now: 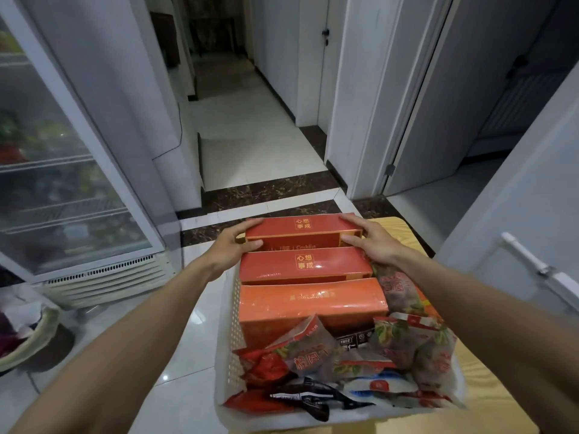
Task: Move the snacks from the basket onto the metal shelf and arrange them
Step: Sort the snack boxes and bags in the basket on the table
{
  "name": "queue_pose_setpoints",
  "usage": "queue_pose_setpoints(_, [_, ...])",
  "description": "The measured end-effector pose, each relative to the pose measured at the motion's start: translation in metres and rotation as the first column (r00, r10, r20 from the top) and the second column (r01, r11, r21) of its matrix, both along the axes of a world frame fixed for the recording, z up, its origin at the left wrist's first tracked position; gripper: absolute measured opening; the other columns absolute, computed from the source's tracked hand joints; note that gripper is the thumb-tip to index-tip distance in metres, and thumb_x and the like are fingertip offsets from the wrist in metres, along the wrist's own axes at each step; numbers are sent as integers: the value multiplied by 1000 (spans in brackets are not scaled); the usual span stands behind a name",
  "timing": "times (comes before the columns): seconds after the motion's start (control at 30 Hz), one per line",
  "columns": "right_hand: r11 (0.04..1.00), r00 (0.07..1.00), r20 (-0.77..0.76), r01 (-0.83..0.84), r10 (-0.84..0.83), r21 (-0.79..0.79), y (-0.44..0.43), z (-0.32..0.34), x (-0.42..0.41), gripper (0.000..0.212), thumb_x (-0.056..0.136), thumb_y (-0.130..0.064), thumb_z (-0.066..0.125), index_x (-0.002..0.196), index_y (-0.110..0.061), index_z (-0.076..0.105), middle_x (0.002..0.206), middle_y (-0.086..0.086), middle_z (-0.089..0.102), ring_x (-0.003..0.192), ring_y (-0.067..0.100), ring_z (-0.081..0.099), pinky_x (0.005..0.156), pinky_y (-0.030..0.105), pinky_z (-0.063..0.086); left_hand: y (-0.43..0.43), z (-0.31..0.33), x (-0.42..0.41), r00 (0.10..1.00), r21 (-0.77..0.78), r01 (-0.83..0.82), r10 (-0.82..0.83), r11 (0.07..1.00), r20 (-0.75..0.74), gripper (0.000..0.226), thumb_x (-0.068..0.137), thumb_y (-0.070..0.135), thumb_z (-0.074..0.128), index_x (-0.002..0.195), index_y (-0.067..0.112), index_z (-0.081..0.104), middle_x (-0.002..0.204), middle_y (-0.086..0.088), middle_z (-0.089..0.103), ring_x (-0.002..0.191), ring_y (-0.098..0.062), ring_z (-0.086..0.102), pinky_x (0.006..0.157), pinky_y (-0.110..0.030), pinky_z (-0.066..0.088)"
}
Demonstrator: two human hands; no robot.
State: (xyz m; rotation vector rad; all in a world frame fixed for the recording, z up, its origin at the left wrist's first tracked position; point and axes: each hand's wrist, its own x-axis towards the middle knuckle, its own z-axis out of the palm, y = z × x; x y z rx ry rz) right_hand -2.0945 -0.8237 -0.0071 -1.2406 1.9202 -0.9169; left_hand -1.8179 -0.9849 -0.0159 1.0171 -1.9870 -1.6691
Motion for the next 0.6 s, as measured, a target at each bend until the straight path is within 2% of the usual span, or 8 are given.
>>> queue_pose_setpoints(0.1, [999, 999, 13, 32, -32, -32, -1, -2, 1, 53, 97, -21, 58, 147, -28, 41, 134, -8, 39, 117, 10, 44, 70, 10, 49, -2, -5, 0, 998, -23, 4, -6, 1000, -58, 43, 94, 14, 59, 134, 32, 53, 134, 0, 49, 115, -17, 55, 74, -21, 57])
queue_pose_setpoints(0.17, [996, 999, 11, 42, -42, -75, 2, -1, 2, 52, 96, -21, 60, 145, -26, 44, 137, -6, 42, 119, 10, 43, 74, 10, 49, -1, -6, 1, 996, -52, 8, -13, 999, -89, 42, 94, 17, 58, 132, 33, 54, 133, 0, 49, 118, -19, 54, 78, -25, 58])
queue_pose_setpoints(0.3, [974, 996, 39, 87, -80, -207, 4, 21, 5, 47, 95, -24, 60, 141, -28, 50, 131, -10, 46, 124, 16, 46, 96, 31, 50, -1, 13, 0, 984, -149, -48, 21, 988, -178, 35, 96, 21, 56, 124, 41, 56, 126, 13, 50, 117, -18, 53, 81, -27, 56])
queue_pose_setpoints(0.43, [933, 995, -20, 81, -94, -351, 8, 66, 9, 40, 97, -29, 57, 136, -33, 52, 132, -9, 46, 124, 23, 49, 96, 44, 53, 2, 63, 0, 951, -140, -121, 75, 983, -300, 31, 97, 22, 55, 121, 40, 59, 124, 2, 54, 114, -20, 57, 79, -36, 60])
queue_pose_setpoints(0.53, [907, 994, -50, 64, -94, -417, 26, 105, 15, 40, 99, -27, 55, 138, -29, 50, 128, -14, 46, 123, 22, 50, 95, 46, 53, 14, 107, 1, 934, -181, -145, 74, 973, -350, 30, 98, 20, 54, 123, 35, 60, 120, -4, 59, 108, -21, 63, 76, -36, 60])
queue_pose_setpoints(0.6, [880, 990, -103, 36, -96, -473, 43, 127, 19, 39, 99, -21, 54, 138, -24, 51, 128, -10, 49, 120, 17, 52, 98, 41, 52, 31, 136, 3, 916, -226, -168, 67, 959, -395, 28, 96, 19, 56, 122, 30, 61, 120, -4, 60, 107, -20, 63, 77, -34, 60])
